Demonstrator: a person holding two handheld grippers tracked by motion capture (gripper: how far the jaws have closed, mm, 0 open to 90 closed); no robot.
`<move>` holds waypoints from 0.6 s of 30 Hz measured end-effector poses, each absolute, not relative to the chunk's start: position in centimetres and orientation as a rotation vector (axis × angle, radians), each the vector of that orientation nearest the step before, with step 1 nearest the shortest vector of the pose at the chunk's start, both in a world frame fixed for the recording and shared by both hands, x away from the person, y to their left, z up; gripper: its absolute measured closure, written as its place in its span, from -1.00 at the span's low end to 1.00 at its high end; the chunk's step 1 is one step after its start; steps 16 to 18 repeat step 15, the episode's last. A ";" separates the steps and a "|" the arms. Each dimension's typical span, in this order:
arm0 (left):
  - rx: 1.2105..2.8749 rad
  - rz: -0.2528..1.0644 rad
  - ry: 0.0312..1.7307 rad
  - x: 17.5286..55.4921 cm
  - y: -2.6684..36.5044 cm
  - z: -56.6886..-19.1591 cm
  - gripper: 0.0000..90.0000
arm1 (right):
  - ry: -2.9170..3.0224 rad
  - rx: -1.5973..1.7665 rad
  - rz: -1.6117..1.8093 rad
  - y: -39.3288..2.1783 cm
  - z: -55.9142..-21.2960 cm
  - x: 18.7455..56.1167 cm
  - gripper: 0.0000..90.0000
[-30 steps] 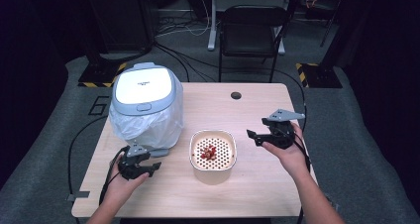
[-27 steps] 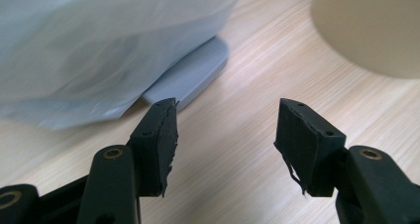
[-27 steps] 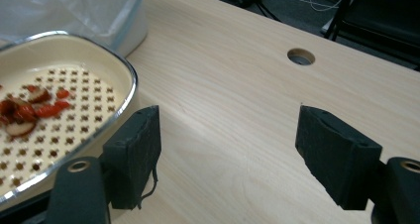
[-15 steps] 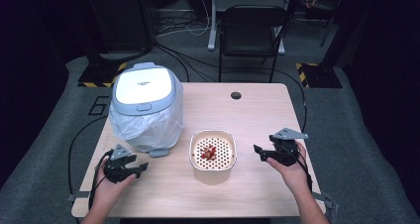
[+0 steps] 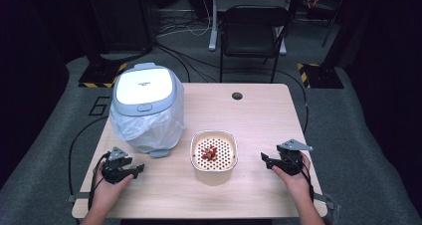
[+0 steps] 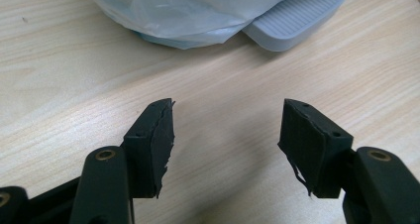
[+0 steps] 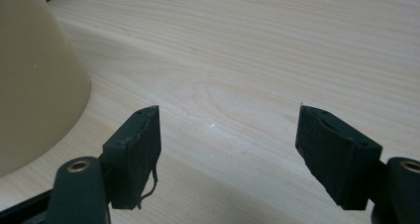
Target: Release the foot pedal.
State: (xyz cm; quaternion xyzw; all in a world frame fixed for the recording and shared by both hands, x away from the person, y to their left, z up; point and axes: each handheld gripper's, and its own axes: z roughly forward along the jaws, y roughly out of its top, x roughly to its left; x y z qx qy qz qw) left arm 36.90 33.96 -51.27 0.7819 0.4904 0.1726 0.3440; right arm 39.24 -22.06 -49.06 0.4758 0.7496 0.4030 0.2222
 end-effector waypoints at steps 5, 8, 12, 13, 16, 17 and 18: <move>2.020 0.473 1.281 37.1 34.1 -51.7 -0.18 | 2.080 1.313 1.069 -22.1 -50.0 39.2 -0.44; 2.017 0.465 1.297 37.1 34.2 -51.9 -0.18 | 2.084 1.328 1.067 -21.9 -50.5 39.2 -0.45; 1.994 0.498 1.306 37.1 34.3 -52.2 -0.19 | 2.080 1.344 1.065 -22.0 -51.1 39.5 -0.47; 1.995 0.512 1.304 37.2 34.3 -52.3 -0.20 | 2.082 1.338 1.062 -22.0 -51.3 39.5 -0.47; 2.003 0.528 1.297 37.1 34.4 -52.4 -0.23 | 2.088 1.342 1.046 -22.0 -51.6 39.6 -0.48; 2.003 0.528 1.297 37.1 34.4 -52.4 -0.23 | 2.088 1.342 1.046 -22.0 -51.6 39.6 -0.48; 2.003 0.528 1.297 37.1 34.4 -52.4 -0.23 | 2.088 1.342 1.046 -22.0 -51.6 39.6 -0.48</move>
